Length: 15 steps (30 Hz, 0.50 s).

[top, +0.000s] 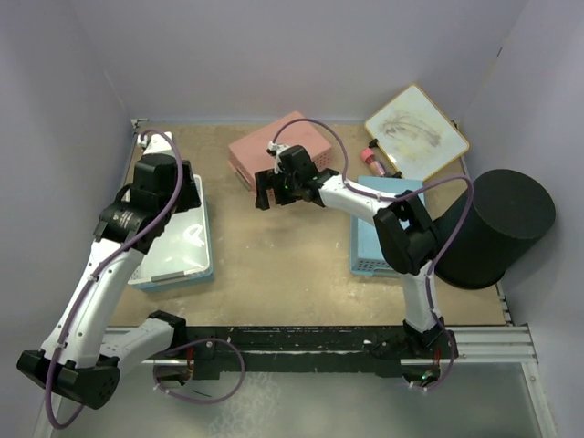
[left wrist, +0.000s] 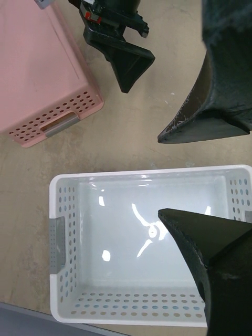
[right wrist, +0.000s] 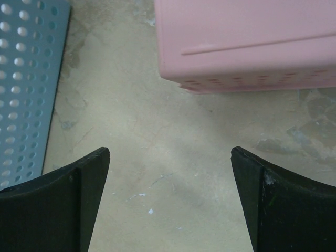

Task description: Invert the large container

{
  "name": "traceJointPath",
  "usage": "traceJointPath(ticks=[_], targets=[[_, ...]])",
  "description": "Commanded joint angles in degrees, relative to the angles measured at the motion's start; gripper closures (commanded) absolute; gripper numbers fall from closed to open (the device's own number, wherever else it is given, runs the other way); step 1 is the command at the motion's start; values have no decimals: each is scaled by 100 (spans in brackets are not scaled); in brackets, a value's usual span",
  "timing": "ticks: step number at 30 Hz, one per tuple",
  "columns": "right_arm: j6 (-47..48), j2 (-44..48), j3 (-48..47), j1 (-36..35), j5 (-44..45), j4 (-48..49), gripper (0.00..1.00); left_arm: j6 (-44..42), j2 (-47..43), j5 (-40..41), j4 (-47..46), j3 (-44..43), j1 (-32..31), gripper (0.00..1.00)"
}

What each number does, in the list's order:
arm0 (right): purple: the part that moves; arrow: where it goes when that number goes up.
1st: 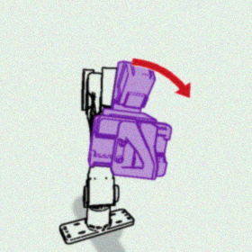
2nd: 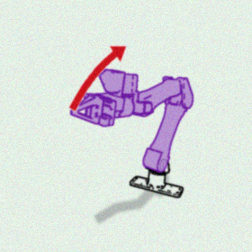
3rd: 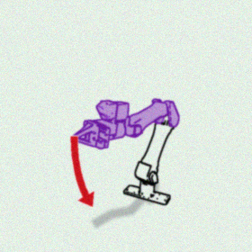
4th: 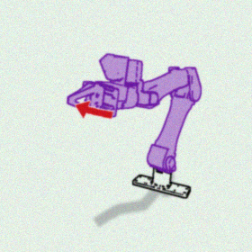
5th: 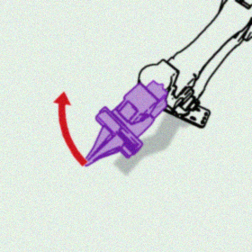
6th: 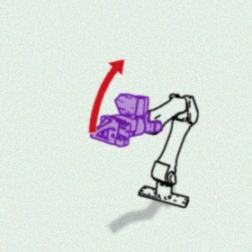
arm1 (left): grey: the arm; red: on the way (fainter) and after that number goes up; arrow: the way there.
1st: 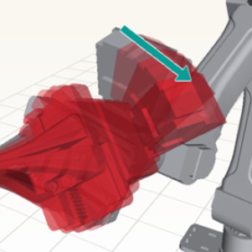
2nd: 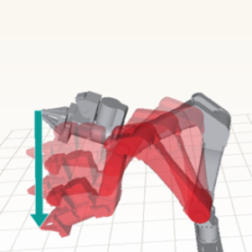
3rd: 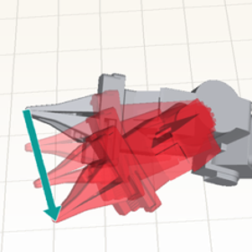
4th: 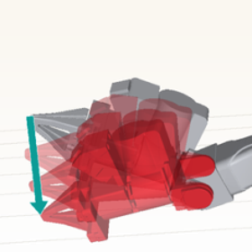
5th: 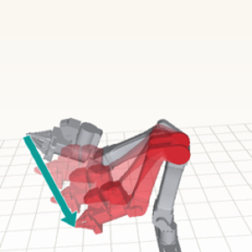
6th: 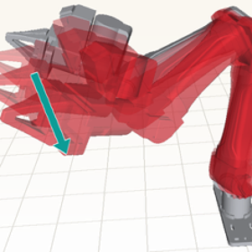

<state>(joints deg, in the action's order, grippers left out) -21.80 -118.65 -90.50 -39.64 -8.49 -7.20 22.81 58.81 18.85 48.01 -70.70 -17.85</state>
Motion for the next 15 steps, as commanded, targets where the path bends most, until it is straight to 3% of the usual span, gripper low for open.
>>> traceJointPath(ticks=[1,6,11,15], targets=[[115,189,193,18,80,333,0,75,-124,5,-322,-35,9,50],[-103,-350,-456,18,80,457,0,257,-37,-97,-137,-89,4,50],[35,-1438,-2104,32,172,439,0,478,-210,-180,-73,-15,14,43],[131,-2186,-3452,74,-402,165,0,532,-247,-121,117,97,9,42]])
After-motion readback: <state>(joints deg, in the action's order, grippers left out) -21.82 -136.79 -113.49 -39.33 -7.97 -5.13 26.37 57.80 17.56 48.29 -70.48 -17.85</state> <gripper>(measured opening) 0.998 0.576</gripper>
